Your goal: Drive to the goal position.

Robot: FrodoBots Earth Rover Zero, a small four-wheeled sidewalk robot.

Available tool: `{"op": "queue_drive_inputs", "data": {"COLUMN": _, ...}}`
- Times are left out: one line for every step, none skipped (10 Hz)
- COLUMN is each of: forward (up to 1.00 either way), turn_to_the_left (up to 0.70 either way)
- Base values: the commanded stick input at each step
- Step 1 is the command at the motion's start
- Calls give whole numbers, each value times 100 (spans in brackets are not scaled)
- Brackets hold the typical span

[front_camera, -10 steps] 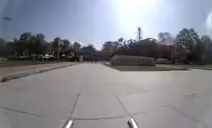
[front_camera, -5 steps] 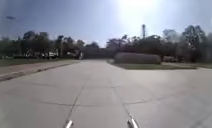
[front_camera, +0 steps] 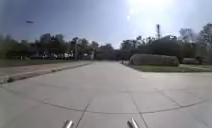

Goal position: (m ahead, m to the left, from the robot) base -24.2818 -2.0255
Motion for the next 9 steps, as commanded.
{"op": "queue_drive_inputs", "data": {"forward": 100, "turn_to_the_left": 0}}
{"op": "queue_drive_inputs", "data": {"forward": 100, "turn_to_the_left": 0}}
{"op": "queue_drive_inputs", "data": {"forward": 100, "turn_to_the_left": 0}}
{"op": "queue_drive_inputs", "data": {"forward": 100, "turn_to_the_left": 0}}
{"op": "queue_drive_inputs", "data": {"forward": 100, "turn_to_the_left": 0}}
{"op": "queue_drive_inputs", "data": {"forward": 100, "turn_to_the_left": 0}}
{"op": "queue_drive_inputs", "data": {"forward": 100, "turn_to_the_left": 0}}
{"op": "queue_drive_inputs", "data": {"forward": 100, "turn_to_the_left": 0}}
{"op": "queue_drive_inputs", "data": {"forward": 100, "turn_to_the_left": 0}}
